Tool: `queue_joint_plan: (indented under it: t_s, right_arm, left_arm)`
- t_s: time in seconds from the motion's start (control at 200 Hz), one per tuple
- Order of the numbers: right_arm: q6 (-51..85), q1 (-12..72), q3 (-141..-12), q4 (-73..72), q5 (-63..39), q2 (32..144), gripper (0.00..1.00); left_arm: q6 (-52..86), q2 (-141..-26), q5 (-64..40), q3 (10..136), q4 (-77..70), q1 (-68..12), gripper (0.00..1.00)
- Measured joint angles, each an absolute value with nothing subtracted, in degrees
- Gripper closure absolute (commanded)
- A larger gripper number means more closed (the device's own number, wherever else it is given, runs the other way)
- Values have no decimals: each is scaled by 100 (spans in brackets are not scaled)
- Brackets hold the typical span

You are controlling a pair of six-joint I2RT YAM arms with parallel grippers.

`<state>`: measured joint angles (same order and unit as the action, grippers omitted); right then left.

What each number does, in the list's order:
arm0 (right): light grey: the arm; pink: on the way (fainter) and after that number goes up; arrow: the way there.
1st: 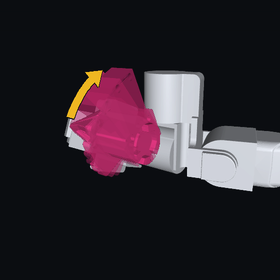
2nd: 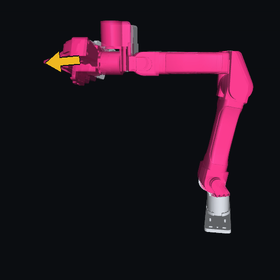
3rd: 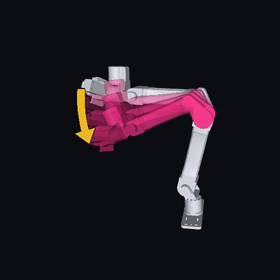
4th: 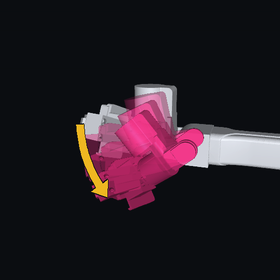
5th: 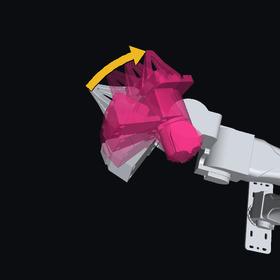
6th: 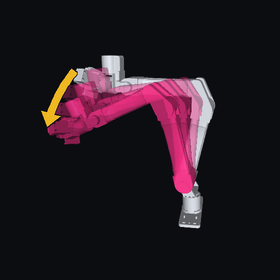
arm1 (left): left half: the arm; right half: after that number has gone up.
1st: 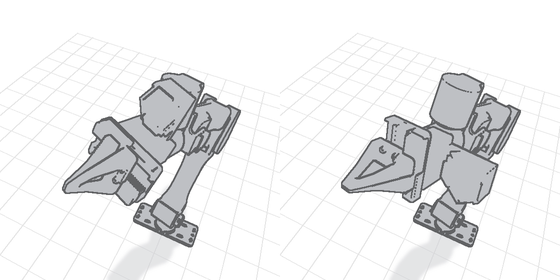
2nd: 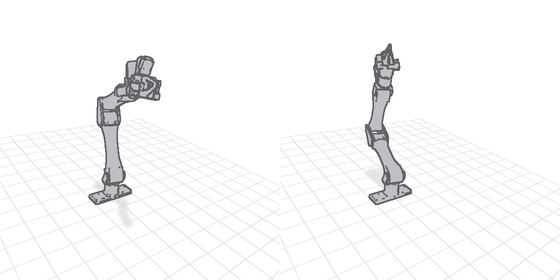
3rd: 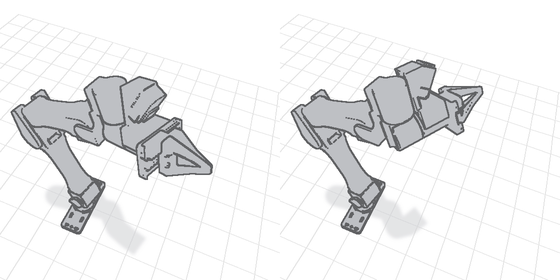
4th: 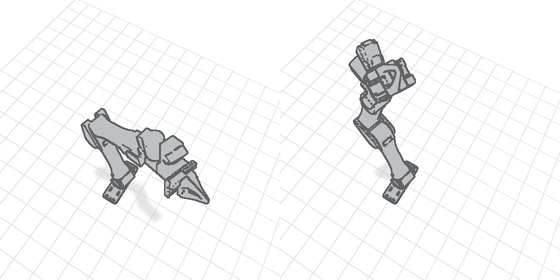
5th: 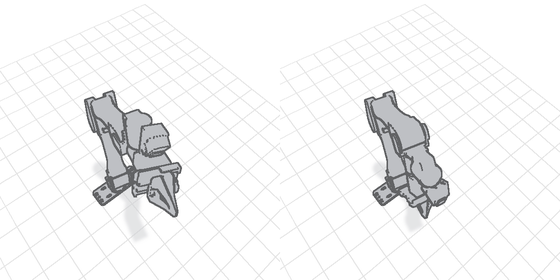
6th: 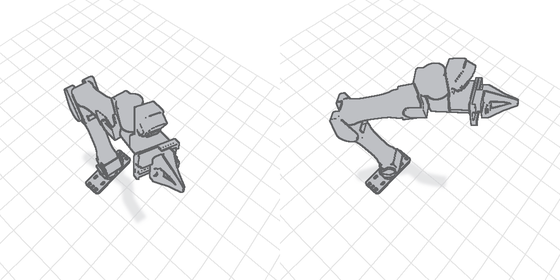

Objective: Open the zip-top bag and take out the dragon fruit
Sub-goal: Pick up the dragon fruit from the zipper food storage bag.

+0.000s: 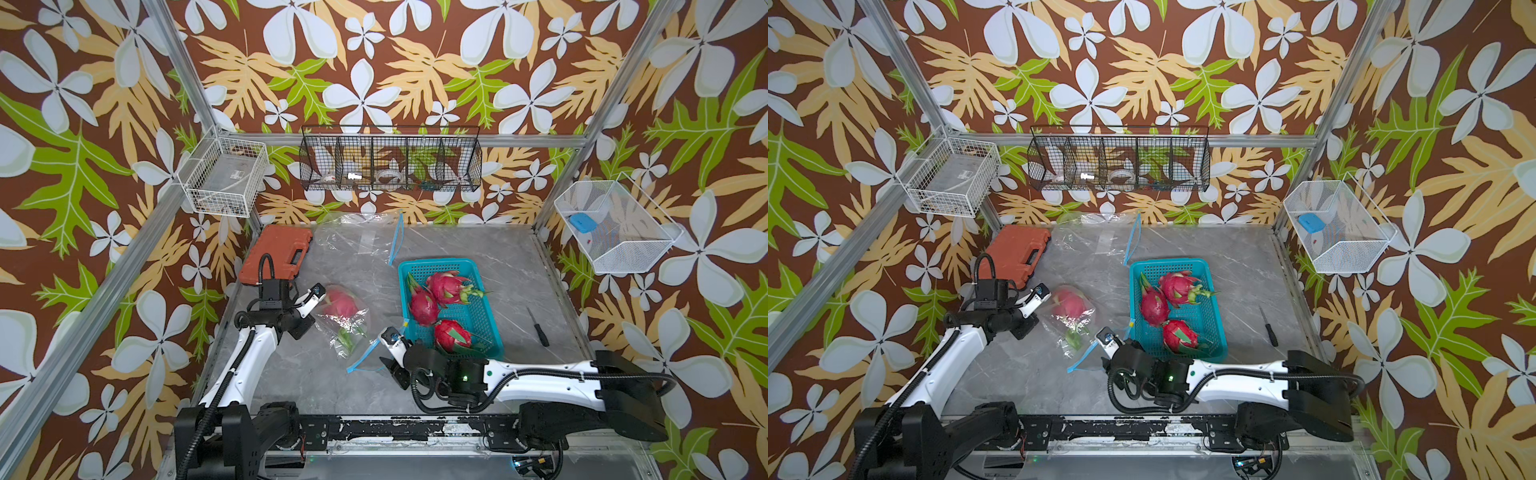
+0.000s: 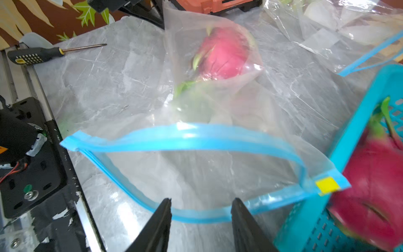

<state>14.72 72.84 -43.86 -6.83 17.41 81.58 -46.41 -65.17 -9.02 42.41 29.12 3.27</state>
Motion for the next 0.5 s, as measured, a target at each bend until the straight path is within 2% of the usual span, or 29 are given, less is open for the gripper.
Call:
queue_joint_plan:
  t_s: [0.13,0.26,0.5]
  right_arm:
    - [950,7120,-4569,-1188,1535,8877,36]
    - [578,6823,-4665,-1684,1479,9395,36]
    - [97,6648,-5017,-2624,1446,10202,50]
  left_arm:
    - [-4665,-6541,-867,4390,2950,327,100]
    - [-4665,-6573,-812,4582,2987,327,100]
    - [-4665,-6565,-794,4580,3035,327,100]
